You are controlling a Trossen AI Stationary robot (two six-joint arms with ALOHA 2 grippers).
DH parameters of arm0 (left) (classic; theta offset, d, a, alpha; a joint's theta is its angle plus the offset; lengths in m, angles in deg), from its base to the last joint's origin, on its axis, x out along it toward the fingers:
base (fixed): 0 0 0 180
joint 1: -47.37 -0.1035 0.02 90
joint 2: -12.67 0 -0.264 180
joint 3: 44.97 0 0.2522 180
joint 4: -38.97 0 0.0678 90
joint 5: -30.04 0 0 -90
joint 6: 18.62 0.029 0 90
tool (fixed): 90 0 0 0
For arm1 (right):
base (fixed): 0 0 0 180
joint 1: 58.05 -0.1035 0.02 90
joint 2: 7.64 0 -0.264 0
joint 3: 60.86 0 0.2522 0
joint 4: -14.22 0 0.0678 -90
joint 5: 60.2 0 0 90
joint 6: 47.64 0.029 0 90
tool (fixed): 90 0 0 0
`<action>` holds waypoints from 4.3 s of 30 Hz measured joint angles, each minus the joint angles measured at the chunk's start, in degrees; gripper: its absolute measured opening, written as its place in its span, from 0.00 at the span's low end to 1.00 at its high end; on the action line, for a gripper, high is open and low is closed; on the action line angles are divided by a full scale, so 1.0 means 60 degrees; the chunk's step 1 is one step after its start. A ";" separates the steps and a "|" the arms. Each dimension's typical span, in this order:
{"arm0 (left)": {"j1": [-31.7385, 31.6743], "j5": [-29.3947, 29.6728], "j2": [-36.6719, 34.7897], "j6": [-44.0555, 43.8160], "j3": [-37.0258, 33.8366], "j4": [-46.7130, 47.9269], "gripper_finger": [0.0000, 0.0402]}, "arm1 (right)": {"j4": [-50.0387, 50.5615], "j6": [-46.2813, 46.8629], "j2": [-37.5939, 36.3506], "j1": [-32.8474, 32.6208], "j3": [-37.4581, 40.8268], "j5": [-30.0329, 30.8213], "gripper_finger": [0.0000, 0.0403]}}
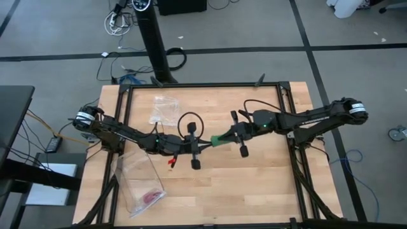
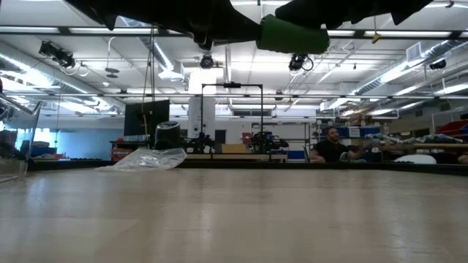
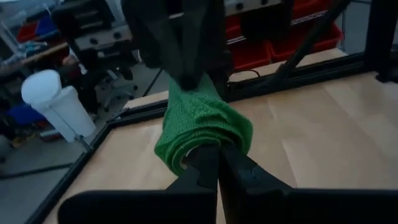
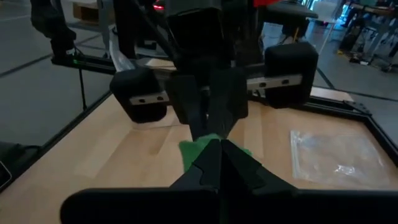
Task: Roll bandage
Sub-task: Roll the green bandage
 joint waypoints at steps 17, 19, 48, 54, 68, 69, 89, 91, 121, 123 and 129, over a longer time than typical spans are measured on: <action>0.0538 0.0007 0.0000 0.1225 0.0181 -0.0123 0.01 | 0.0193 0.0590 -0.0166 0.0000 -0.0007 -0.0487 0.03; 0.0542 -0.0033 0.0000 0.1142 0.0189 0.0005 0.01 | 0.0218 0.0628 -0.0375 0.0007 -0.0004 -0.0425 0.05; 0.0542 -0.0324 0.0000 0.1187 0.0181 -0.0158 0.01 | 0.0728 0.1150 -0.0419 -0.0324 0.0011 0.0853 0.03; 0.0542 -0.0321 0.0000 0.0952 0.0178 0.0028 0.01 | 0.0794 0.1147 -0.0986 -0.0276 0.0011 0.1007 0.07; 0.0542 -0.0069 0.0000 0.1055 0.0178 0.0087 0.01 | 0.1394 0.1177 -0.1256 -0.0754 0.0488 0.0910 0.01; 0.0542 -0.0069 0.0000 0.1088 0.0178 0.0099 0.01 | 0.1279 0.1274 -0.1256 -0.0754 0.0603 0.0913 0.01; 0.0523 0.0131 -0.0003 0.1180 0.0178 0.0494 0.01 | 0.0210 0.1578 -0.1559 -0.0394 0.1155 0.0784 0.01; 0.0508 0.0151 0.0000 0.1170 0.0178 0.0493 0.01 | 0.0355 0.1570 -0.1378 -0.0393 0.1155 0.0517 0.01; -0.2267 -0.2323 0.2230 -0.2103 0.0807 0.2981 0.01 | 0.1850 0.1344 -0.2171 0.0444 0.2157 0.2330 0.02; -0.2333 -0.2311 0.2426 -0.2326 0.0915 0.2971 0.01 | 0.1846 0.1333 -0.2171 0.0444 0.2157 0.2327 0.02; -0.2373 -0.1092 0.2575 -0.3023 0.0951 0.3659 0.08 | 0.1850 0.1330 -0.2171 0.0444 0.2157 0.2327 0.02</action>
